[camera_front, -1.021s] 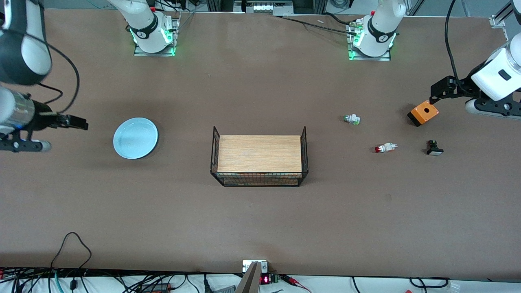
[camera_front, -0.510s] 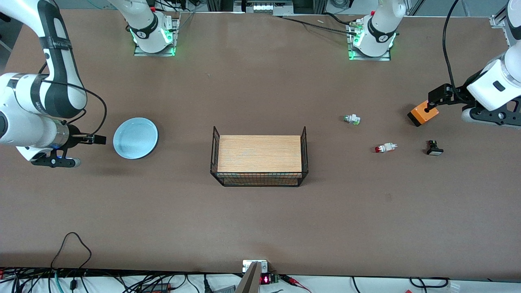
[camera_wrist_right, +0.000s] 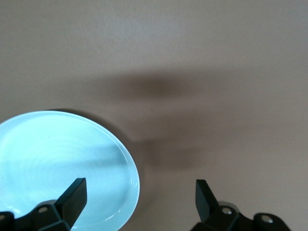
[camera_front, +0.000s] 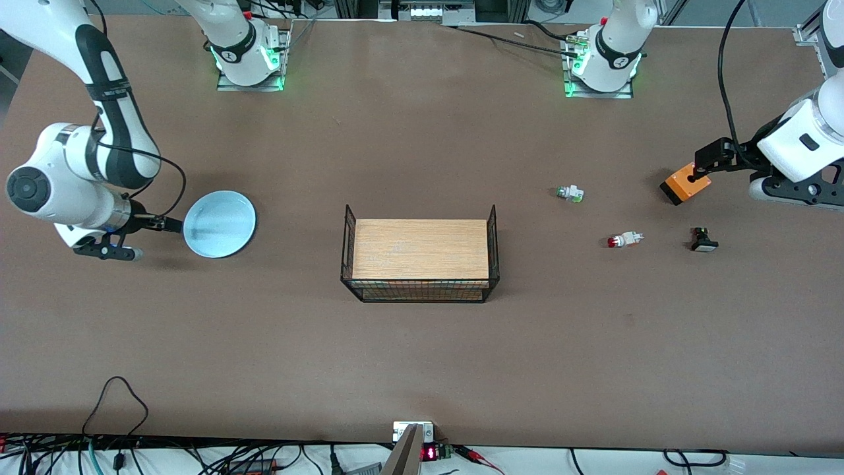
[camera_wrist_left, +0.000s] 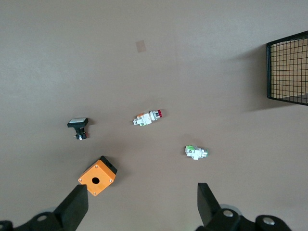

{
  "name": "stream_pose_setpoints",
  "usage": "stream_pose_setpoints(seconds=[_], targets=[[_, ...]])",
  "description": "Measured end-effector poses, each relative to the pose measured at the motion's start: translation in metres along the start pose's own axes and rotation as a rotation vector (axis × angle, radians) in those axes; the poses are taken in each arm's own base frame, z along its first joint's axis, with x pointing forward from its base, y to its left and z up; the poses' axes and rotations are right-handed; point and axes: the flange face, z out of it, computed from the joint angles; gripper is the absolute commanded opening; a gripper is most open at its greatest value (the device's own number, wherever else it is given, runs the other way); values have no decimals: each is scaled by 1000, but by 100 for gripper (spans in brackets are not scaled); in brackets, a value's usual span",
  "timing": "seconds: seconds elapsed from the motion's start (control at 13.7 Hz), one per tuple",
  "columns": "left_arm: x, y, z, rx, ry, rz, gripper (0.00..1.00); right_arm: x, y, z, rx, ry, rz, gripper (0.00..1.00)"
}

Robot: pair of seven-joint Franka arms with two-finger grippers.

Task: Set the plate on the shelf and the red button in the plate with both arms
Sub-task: 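Lower the right gripper and pinch the plate's rim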

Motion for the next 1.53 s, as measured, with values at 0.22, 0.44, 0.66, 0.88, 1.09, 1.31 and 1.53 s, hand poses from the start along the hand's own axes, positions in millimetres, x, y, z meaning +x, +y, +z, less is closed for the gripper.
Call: stream_pose_setpoints(seconds=[0.22, 0.44, 0.66, 0.88, 1.09, 1.31, 1.53], targets=[[0, 0, 0, 0, 0, 1, 100, -10, -6, 16, 3, 1, -10, 100], [0, -1, 1, 15, -3, 2, 100, -16, -8, 27, 4, -14, -15, 98], [0, 0, 1, 37, -4, 7, 100, -21, -9, 43, 4, -34, -24, 73], [0, 1, 1, 38, -6, 9, 100, -23, -10, 56, 3, -57, -27, 29], [0, 1, 2, 38, -7, 9, 100, -25, -11, 62, 3, -69, -35, 0], [0, 1, 3, 38, -10, 9, 100, -25, -13, 59, 4, -65, -41, 0], [0, 1, 4, 37, -12, 9, 100, -24, -14, 55, 5, -64, -42, 0]])
